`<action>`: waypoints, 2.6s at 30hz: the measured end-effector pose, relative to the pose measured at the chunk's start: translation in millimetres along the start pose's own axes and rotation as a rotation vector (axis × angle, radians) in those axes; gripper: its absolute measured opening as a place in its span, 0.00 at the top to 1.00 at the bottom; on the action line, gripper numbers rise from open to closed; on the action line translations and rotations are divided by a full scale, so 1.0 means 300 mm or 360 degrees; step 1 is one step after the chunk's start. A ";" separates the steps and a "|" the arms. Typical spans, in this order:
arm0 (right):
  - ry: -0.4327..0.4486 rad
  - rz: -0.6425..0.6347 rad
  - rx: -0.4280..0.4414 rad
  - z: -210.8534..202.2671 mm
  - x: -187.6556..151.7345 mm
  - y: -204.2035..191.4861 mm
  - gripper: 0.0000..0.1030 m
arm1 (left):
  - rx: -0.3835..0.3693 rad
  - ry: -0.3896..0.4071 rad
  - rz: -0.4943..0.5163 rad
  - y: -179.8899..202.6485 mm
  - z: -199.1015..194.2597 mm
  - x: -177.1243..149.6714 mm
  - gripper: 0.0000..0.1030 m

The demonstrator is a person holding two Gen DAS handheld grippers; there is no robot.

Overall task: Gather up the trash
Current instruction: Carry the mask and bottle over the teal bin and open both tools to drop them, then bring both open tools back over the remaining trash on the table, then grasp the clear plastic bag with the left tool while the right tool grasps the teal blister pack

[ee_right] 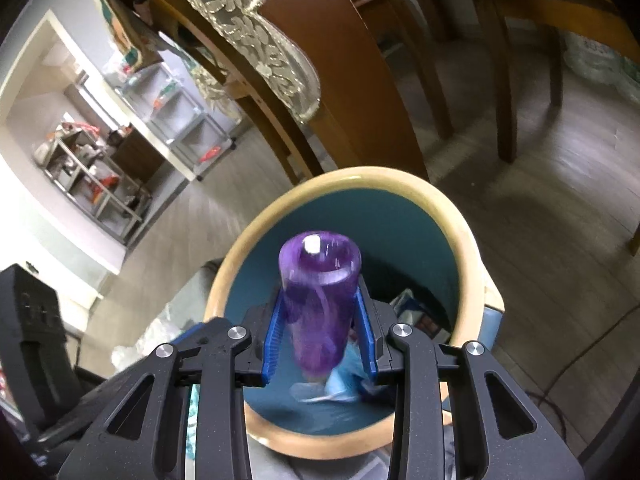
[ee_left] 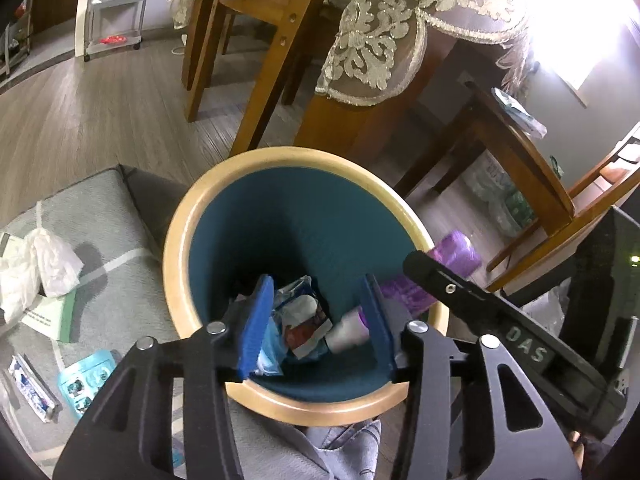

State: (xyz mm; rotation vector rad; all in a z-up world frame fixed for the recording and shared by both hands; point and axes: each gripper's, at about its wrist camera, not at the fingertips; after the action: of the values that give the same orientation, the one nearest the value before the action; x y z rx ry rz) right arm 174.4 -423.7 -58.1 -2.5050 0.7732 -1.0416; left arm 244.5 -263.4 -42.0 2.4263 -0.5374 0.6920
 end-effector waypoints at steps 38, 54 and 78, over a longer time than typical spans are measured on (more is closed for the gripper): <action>-0.0097 -0.0477 0.0165 -0.043 -0.159 -0.281 0.34 | 0.0285 0.0170 -0.0218 -0.380 -0.467 -0.250 0.43; -0.0241 -0.0709 0.0255 -0.011 -0.274 -0.416 0.26 | 0.0458 0.0164 -0.0229 -0.507 -0.574 -0.295 0.42; -0.0464 -0.0981 0.0144 0.144 -0.445 -0.553 0.15 | 0.0833 -0.0023 -0.0061 -0.760 -0.378 -0.119 0.38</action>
State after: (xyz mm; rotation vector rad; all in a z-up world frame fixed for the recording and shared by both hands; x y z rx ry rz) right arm 186.6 -208.1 -82.4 -2.7854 -0.1438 -0.8141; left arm 291.2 -12.3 -72.6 2.9158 -0.3419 0.8866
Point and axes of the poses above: each gripper's, at about its wrist camera, not at the fingertips, and z roughly the way its jaws point, y to its right, x to its top, and after that the axes turned 3 degrees about -x, right-handed
